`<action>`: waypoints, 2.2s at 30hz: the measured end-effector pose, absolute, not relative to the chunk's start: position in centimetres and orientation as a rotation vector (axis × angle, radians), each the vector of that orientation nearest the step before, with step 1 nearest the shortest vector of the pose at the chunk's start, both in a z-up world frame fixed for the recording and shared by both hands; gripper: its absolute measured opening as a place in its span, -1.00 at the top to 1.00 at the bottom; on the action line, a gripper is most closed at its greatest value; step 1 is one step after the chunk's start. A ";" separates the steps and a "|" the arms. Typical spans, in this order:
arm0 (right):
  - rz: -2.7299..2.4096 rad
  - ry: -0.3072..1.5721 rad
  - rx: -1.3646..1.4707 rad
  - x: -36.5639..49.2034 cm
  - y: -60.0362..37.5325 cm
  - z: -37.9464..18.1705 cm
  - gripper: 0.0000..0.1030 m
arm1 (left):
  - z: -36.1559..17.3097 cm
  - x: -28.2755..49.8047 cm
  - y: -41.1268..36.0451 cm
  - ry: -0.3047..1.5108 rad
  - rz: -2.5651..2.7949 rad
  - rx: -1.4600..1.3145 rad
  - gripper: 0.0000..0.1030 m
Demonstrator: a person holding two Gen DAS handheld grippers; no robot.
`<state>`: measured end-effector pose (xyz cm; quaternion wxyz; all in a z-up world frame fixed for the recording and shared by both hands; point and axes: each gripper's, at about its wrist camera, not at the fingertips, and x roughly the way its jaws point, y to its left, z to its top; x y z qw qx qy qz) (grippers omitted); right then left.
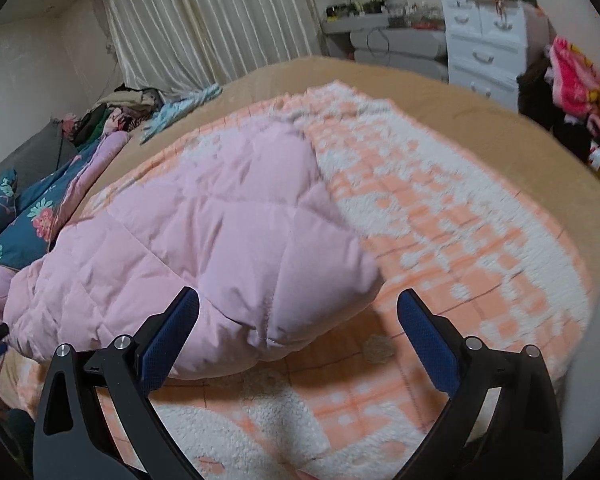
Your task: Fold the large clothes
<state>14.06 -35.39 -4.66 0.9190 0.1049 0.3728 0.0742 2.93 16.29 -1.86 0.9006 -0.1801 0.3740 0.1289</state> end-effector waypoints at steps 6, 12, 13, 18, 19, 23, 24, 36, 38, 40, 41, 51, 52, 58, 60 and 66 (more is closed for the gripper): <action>0.168 0.671 0.172 11.6 -35.0 -1.2 -0.92 | 1.5 1.1 15.6 0.698 0.265 -0.344 -0.82; 0.216 0.597 0.120 9.0 -33.7 1.8 -0.92 | 3.9 0.4 13.9 0.641 0.223 -0.316 -0.82; 0.223 0.589 0.116 8.7 -33.4 2.2 -0.92 | 4.1 0.3 13.6 0.636 0.219 -0.310 -0.82; 0.273 0.543 0.078 6.8 -32.0 4.2 -0.92 | 5.0 0.0 11.7 0.613 0.186 -0.279 -0.82; 0.282 0.537 0.073 6.4 -31.7 4.5 -0.92 | 5.1 -0.1 11.4 0.612 0.181 -0.275 -0.82; 0.319 0.520 0.051 5.0 -30.5 5.4 -0.92 | 5.1 -0.6 9.9 0.607 0.160 -0.262 -0.82; 0.328 0.518 0.044 4.7 -30.2 5.4 -0.92 | 4.9 -0.8 9.4 0.606 0.153 -0.258 -0.82; 0.413 0.560 -0.023 2.0 -25.7 3.4 -0.92 | 2.3 -2.0 5.9 0.635 0.063 -0.229 -0.82; 0.424 0.570 -0.032 1.8 -25.2 3.0 -0.92 | 1.9 -2.1 5.5 0.639 0.049 -0.221 -0.82; 0.432 0.581 -0.035 1.8 -24.8 2.6 -0.92 | 1.6 -2.0 5.1 0.649 0.041 -0.209 -0.82; 0.435 0.585 -0.037 1.7 -24.5 2.4 -0.92 | 1.4 -2.0 4.9 0.653 0.038 -0.206 -0.82; 0.471 0.615 -0.069 1.8 -22.7 1.4 -0.92 | 0.7 -1.6 4.6 0.679 0.039 -0.196 -0.82; 0.474 0.618 -0.068 1.8 -22.6 1.3 -0.92 | 0.7 -1.6 4.6 0.679 0.038 -0.196 -0.82; 0.476 0.619 -0.069 1.9 -22.5 1.3 -0.92 | 0.7 -1.7 4.5 0.672 0.035 -0.195 -0.82; 0.476 0.619 -0.068 1.9 -22.5 1.3 -0.92 | 0.6 -1.7 4.4 0.669 0.033 -0.195 -0.82; 0.479 0.618 -0.072 1.8 -22.2 1.4 -0.92 | 0.6 -1.8 4.5 0.670 0.034 -0.194 -0.82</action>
